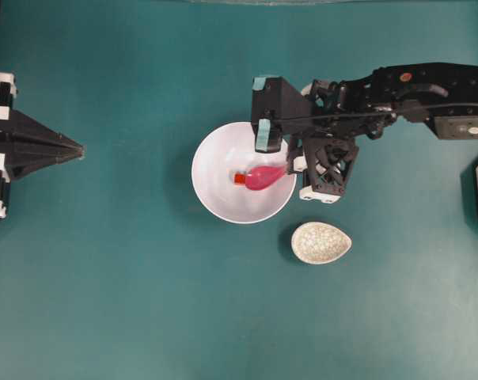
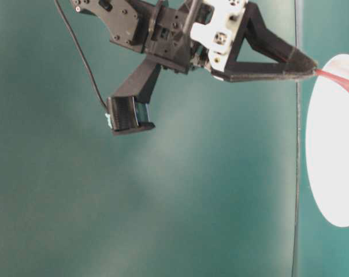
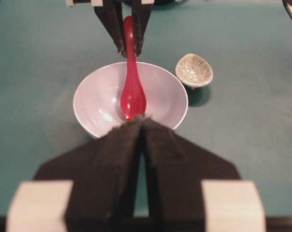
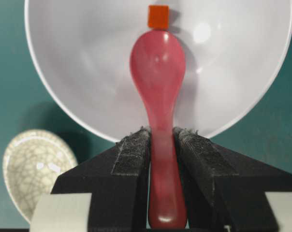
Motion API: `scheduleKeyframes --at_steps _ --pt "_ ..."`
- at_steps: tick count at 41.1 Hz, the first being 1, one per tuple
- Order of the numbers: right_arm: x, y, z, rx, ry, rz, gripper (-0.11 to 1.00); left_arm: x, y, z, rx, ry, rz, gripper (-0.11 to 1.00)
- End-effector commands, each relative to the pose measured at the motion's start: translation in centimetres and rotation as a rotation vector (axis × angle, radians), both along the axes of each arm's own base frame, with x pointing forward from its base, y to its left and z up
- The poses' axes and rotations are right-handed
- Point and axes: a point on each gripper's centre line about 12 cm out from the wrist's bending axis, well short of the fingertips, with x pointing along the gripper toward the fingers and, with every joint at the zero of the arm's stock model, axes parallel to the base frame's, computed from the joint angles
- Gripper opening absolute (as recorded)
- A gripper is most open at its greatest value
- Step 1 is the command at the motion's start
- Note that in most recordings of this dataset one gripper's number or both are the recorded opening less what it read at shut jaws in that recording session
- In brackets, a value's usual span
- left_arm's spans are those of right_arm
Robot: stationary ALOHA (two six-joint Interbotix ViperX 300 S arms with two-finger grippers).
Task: Grip the spoon and scoop the red block from the bowl with right arm.
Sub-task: 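Lower the spoon bowl into the white bowl behind the red cube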
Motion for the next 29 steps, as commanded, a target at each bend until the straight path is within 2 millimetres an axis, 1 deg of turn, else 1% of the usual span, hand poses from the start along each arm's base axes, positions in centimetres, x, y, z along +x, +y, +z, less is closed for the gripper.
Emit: scheduleKeyframes --at_steps 1,17,29 --pt "0.9 -0.2 1.3 -0.009 -0.042 -0.002 0.24 0.2 0.1 0.5 0.005 -0.015 0.002 0.00" --pt "2.8 -0.6 1.7 -0.018 -0.082 -0.007 0.24 0.2 0.1 0.5 0.005 -0.015 0.002 0.00" --pt "3.5 -0.6 2.0 -0.020 -0.109 -0.010 0.24 0.2 0.1 0.5 0.006 -0.015 0.002 0.00"
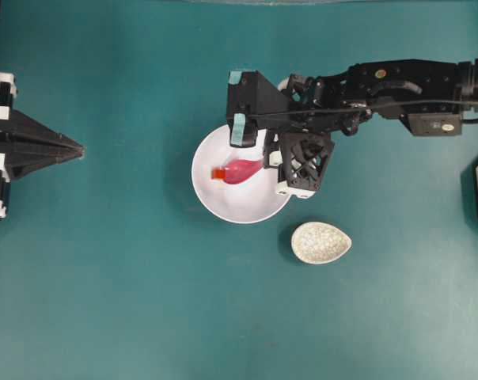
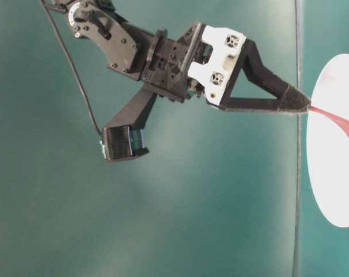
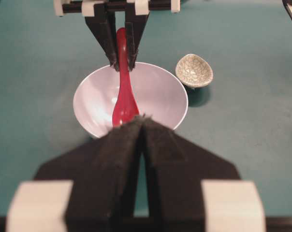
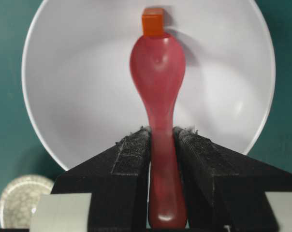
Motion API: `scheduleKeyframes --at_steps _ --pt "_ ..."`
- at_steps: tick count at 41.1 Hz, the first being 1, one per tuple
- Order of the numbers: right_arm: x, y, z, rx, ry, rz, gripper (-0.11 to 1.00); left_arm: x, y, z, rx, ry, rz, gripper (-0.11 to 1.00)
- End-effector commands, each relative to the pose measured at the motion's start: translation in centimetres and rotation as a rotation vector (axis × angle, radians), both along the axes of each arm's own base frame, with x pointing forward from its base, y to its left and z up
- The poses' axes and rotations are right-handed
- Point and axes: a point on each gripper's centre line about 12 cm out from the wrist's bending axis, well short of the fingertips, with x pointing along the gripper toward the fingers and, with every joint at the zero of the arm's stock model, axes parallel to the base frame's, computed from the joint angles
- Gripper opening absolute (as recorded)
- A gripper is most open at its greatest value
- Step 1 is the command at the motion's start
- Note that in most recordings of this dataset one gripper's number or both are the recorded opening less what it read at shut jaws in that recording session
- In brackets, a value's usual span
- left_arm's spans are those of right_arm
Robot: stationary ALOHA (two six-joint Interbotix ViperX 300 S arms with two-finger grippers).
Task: Grip the spoon and scoop the red block from the bowl with right arm.
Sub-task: 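Lower the spoon bowl into the white bowl behind the red cube, then drag the spoon under the red cube and lift it upward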
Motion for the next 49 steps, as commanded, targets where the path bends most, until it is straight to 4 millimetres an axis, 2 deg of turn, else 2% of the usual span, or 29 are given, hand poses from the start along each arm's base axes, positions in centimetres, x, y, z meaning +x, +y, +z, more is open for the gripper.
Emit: scheduleKeyframes --at_steps 1,26,49 --pt "0.7 0.0 1.5 -0.004 -0.055 -0.004 0.24 0.2 0.1 0.5 0.002 -0.017 0.003 0.00" --pt "1.5 0.3 2.1 0.010 -0.128 -0.026 0.24 0.2 0.1 0.5 0.003 -0.017 0.002 0.00" --pt "0.8 0.4 2.8 0.006 -0.141 -0.026 0.24 0.2 0.1 0.5 0.002 -0.017 0.003 0.00"
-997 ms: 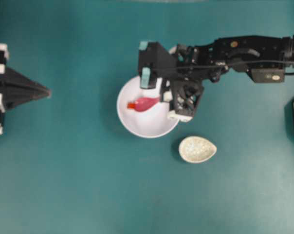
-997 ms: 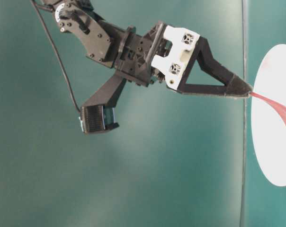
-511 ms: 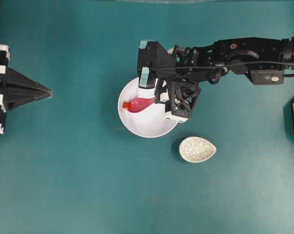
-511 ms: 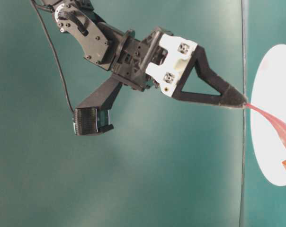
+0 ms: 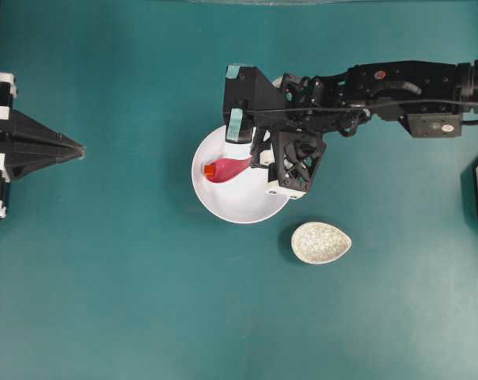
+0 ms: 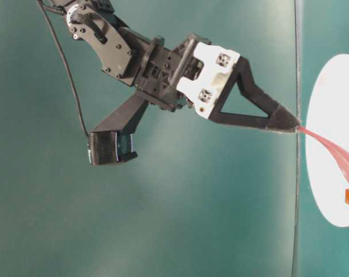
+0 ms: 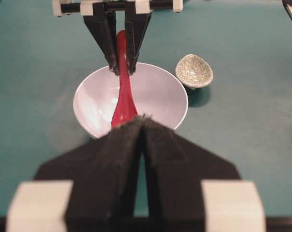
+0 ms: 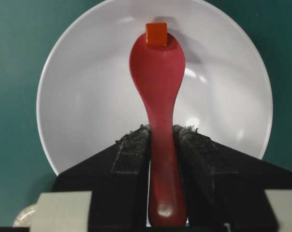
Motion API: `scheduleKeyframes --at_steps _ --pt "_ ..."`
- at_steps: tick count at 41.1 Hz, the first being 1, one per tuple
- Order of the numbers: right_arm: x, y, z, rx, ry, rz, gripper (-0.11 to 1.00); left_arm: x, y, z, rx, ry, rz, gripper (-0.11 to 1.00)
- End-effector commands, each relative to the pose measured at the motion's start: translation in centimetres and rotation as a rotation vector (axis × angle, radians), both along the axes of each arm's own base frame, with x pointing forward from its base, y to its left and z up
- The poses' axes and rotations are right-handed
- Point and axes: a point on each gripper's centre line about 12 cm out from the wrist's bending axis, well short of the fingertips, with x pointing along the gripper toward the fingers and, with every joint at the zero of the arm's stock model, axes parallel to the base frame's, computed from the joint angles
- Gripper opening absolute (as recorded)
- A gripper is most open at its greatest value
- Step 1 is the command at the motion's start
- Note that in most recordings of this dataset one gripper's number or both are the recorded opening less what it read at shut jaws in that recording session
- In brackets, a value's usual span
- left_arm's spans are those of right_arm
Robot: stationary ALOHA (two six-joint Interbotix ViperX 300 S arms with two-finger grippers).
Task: Grip the spoon and scoop the red block from the bowl with right arm.
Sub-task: 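Drag the spoon under the red cube and lift it upward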
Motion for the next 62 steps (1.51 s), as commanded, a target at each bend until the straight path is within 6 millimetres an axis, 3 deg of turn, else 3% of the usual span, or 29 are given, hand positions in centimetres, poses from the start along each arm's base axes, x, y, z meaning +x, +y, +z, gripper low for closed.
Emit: scheduleKeyframes --at_steps 1,14,32,43,62 --pt "-0.1 0.2 2.0 -0.004 -0.055 -0.002 0.24 0.2 0.1 0.5 0.003 -0.017 0.002 0.00" --pt "-1.0 0.2 1.9 -0.009 -0.073 -0.010 0.24 0.2 0.1 0.5 0.003 -0.015 0.002 0.00" --pt "-3.7 0.2 2.3 -0.062 -0.277 -0.073 0.24 0.2 0.1 0.5 -0.003 -0.017 0.004 0.00" --pt "-6.0 1.8 0.7 -0.061 -0.328 -0.075 0.24 0.1 0.1 0.6 -0.003 -0.018 0.004 0.00" --pt "-8.1 2.2 -2.1 -0.052 -0.433 -0.182 0.24 0.1 0.1 0.7 -0.004 -0.020 0.004 0.00"
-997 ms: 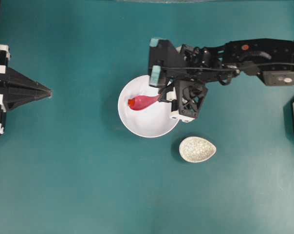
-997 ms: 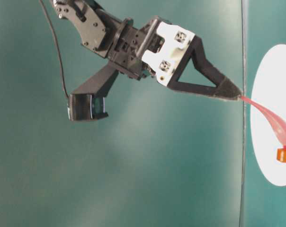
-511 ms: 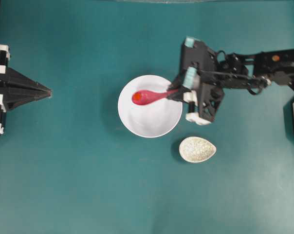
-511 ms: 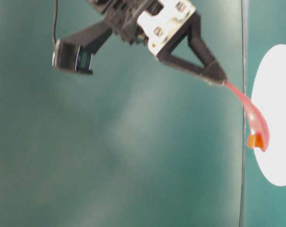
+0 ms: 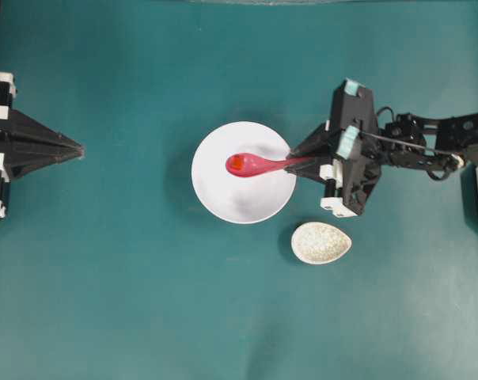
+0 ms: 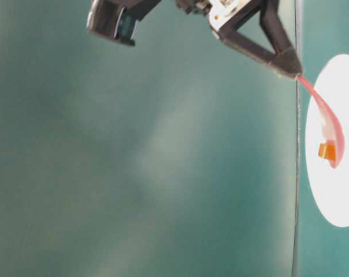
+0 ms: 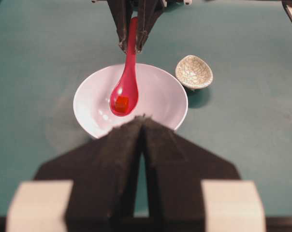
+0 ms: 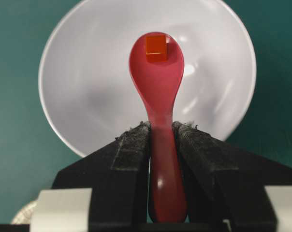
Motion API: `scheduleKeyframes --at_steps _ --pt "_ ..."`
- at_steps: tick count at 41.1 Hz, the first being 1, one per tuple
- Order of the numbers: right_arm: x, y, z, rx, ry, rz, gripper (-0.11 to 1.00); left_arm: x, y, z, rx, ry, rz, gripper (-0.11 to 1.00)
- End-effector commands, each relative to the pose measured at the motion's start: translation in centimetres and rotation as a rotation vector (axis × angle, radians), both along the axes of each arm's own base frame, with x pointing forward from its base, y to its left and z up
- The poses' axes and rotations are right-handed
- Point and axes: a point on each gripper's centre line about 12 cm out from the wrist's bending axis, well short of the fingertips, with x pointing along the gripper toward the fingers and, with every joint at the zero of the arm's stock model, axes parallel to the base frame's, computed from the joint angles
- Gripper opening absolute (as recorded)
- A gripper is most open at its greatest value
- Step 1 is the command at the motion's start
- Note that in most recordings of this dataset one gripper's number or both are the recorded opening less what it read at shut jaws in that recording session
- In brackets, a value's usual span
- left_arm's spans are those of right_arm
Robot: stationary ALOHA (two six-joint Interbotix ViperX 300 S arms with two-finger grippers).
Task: Grip the spoon and scoop the red block from the bowl with right arm.
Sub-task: 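Drag the spoon under the red cube and lift it upward, then hold the spoon with the red cube raised above the bowl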
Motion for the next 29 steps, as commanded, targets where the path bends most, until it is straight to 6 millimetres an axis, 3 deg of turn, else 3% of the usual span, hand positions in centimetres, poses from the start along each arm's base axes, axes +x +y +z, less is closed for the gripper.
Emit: scheduleKeyframes --at_steps 1,16,29 --pt "0.0 0.1 1.0 -0.007 -0.053 -0.008 0.24 0.2 0.1 0.6 0.000 -0.018 0.003 0.00" --pt "0.3 -0.2 1.6 -0.029 -0.114 -0.027 0.24 0.2 0.1 0.7 0.000 -0.021 0.003 0.00" --pt "0.4 0.0 5.4 -0.035 -0.208 -0.012 0.24 0.2 0.1 0.8 0.002 -0.023 0.003 0.00"
